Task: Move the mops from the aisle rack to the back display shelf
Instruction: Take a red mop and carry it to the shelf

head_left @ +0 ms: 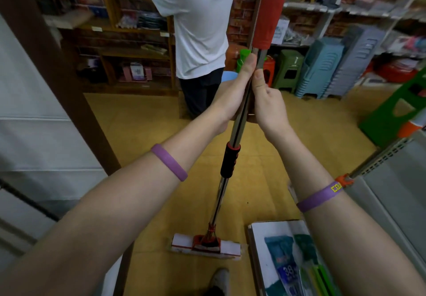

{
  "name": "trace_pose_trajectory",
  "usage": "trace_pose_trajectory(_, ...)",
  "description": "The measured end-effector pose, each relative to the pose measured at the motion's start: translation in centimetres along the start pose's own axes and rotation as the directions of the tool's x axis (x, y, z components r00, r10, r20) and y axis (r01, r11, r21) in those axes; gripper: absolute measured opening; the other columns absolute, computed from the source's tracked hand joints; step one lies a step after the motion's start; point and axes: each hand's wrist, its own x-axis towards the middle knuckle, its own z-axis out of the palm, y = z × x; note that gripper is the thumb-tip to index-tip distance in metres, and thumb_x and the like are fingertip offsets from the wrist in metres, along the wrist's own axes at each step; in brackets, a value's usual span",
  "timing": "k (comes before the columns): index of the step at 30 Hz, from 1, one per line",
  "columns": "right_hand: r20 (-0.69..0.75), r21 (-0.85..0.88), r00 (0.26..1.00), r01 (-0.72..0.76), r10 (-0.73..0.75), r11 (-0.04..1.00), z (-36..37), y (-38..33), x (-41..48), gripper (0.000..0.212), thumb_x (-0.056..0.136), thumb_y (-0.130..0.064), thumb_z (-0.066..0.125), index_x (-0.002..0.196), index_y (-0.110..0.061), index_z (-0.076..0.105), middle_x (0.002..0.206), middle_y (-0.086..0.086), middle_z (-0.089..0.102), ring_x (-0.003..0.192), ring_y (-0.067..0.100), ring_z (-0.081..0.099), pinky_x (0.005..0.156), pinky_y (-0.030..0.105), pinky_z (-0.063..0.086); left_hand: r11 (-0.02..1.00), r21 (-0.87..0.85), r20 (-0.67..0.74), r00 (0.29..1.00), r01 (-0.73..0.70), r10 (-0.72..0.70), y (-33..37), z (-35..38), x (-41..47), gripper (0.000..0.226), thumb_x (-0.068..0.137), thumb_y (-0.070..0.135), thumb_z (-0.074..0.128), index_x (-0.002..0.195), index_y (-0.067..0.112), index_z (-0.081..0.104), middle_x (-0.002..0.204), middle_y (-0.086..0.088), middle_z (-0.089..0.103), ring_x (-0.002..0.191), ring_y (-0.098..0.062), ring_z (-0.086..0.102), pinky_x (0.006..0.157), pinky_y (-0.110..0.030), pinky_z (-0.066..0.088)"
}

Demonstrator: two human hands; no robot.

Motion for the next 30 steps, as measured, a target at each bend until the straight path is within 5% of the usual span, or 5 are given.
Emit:
trace_pose_trajectory(6, 0.0, 0.079, 0.999, -0.032, 0.032, 0.996, -1.3, 2.3, 6.7, 0.063, 0.093, -0.072, 0.035, 0.069, -0.028, 0.073, 0.081, 0.0, 0.077, 0.087, 0.018, 0.074, 0.087, 0.048, 0.059, 0.998, 0.038, -0.002, 0.999, 0.043, -0.043, 0.1, 2.4, 7.4, 0.104, 0.049, 0.101, 0.038, 0.107, 0.023, 0.073, 0.107, -0.001, 0.073, 0.103, -0.02, 0.067, 0.095, -0.047, 0.051)
trace_pose_trajectory(10, -0.036, 0.09, 0.998, -0.051, 0.054, 0.995, -3.0, 3.8, 11.3, 0.065, 0.093, -0.073, 0.035, 0.068, -0.029, 0.076, 0.077, 0.0, 0.077, 0.084, 0.018, 0.074, 0.085, 0.049, 0.059, 0.998, 0.054, 0.048, 0.998, 0.042, -0.045, 0.7, 4.8, 12.1, 0.1, 0.05, 0.098, 0.038, 0.103, 0.021, 0.073, 0.098, -0.002, 0.076, 0.094, -0.022, 0.071, 0.088, -0.045, 0.055)
trace_pose_trajectory(15, -0.095, 0.082, 0.993, -0.064, 0.072, 0.995, -5.9, 4.8, 15.1, 0.072, 0.096, -0.067, 0.036, 0.061, -0.016, 0.072, 0.064, 0.005, 0.075, 0.07, 0.018, 0.075, 0.079, 0.046, 0.061, 0.995, 0.096, 0.122, 0.992, 0.011, -0.023, 1.5, 7.9, 17.0, 0.084, 0.08, 0.085, 0.033, 0.093, 0.011, 0.071, 0.063, 0.002, 0.069, 0.056, -0.011, 0.066, 0.044, -0.019, 0.045)
trace_pose_trajectory(20, -0.215, 0.071, 0.969, -0.107, 0.12, 0.992, -8.8, 6.1, 18.0, 0.07, 0.094, -0.069, 0.039, 0.057, -0.02, 0.071, 0.062, -0.004, 0.074, 0.074, 0.017, 0.074, 0.081, 0.047, 0.06, 0.997, 0.07, 0.239, 0.97, 0.032, -0.048, 1.8, 11.2, 21.2, 0.1, 0.056, 0.097, 0.037, 0.096, 0.013, 0.074, 0.082, -0.005, 0.076, 0.079, -0.02, 0.074, 0.073, -0.039, 0.061)
trace_pose_trajectory(30, -0.462, 0.001, 0.856, -0.261, 0.232, 0.965, -14.2, 9.2, 20.6, 0.087, 0.079, -0.085, 0.031, 0.07, -0.009, 0.074, 0.073, 0.011, 0.076, 0.076, 0.028, 0.075, 0.079, 0.054, 0.06, 0.996, 0.087, 0.59, 0.807, -0.025, -0.031, 1.8, 18.2, 26.9, 0.081, 0.081, 0.083, 0.032, 0.102, 0.017, 0.073, 0.088, -0.002, 0.076, 0.081, -0.016, 0.073, 0.072, -0.038, 0.061)
